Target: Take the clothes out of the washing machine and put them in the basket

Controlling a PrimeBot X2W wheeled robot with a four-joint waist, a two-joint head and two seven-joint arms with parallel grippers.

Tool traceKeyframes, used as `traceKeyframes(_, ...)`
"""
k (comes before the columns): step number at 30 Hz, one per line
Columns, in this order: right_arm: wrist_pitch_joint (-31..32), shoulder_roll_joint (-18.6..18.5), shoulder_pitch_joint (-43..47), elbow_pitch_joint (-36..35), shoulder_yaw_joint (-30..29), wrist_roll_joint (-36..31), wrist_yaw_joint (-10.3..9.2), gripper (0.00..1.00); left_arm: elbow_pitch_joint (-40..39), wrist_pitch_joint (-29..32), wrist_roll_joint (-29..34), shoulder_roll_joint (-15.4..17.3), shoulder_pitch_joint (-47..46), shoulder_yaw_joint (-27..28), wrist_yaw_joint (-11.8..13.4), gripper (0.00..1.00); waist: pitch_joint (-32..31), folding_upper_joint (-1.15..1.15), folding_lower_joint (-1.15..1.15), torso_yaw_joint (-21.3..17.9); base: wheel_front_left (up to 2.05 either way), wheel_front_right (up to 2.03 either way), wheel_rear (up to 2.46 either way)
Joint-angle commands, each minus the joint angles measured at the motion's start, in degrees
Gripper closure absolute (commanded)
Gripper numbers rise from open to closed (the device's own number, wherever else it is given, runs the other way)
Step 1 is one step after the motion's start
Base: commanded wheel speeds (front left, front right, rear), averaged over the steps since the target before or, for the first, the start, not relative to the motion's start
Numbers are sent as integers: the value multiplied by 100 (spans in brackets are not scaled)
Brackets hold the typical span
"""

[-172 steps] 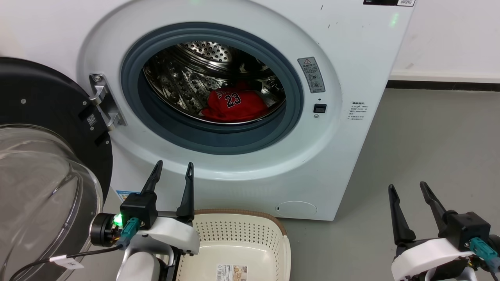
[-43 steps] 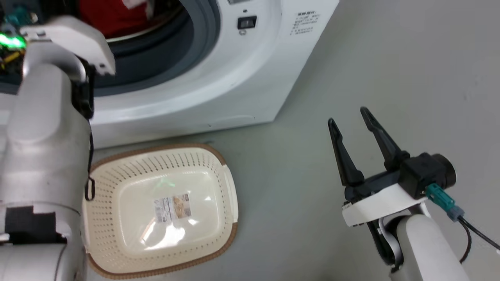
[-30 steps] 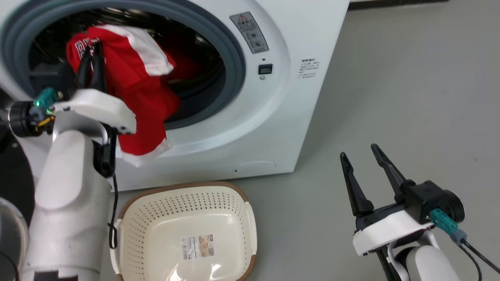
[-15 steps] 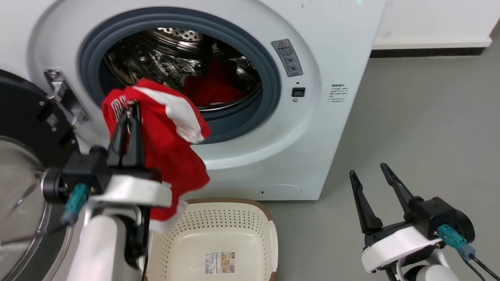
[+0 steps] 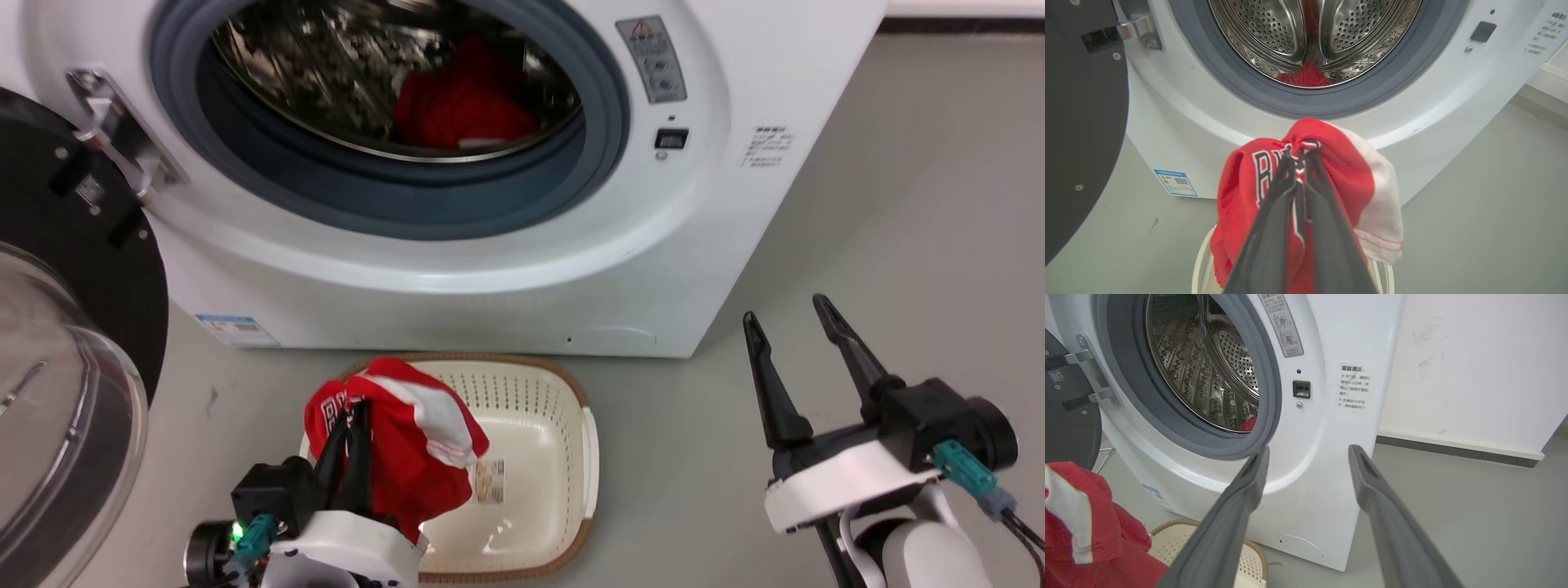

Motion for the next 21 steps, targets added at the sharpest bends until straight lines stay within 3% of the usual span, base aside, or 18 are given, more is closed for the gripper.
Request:
traceKeyframes(1,20,3,-134,-44,9,-29,-4,0,209,-86,-54,-21,-72,12,40,100,398,0,0,31,0,0,0)
traceKeyframes(12,-65,2,-904,-114,165,-163,-4,0,3010,-637,-383,-155,-1935,-165,-111,100,2111,0,0,-118,0,0,0)
traceKeyframes(21,-286,3,-1426,33,230,-136,-4,0,4636,-683,-755,-174,-3535,-268,-85,100,3069,0,0,-374,0,0,0)
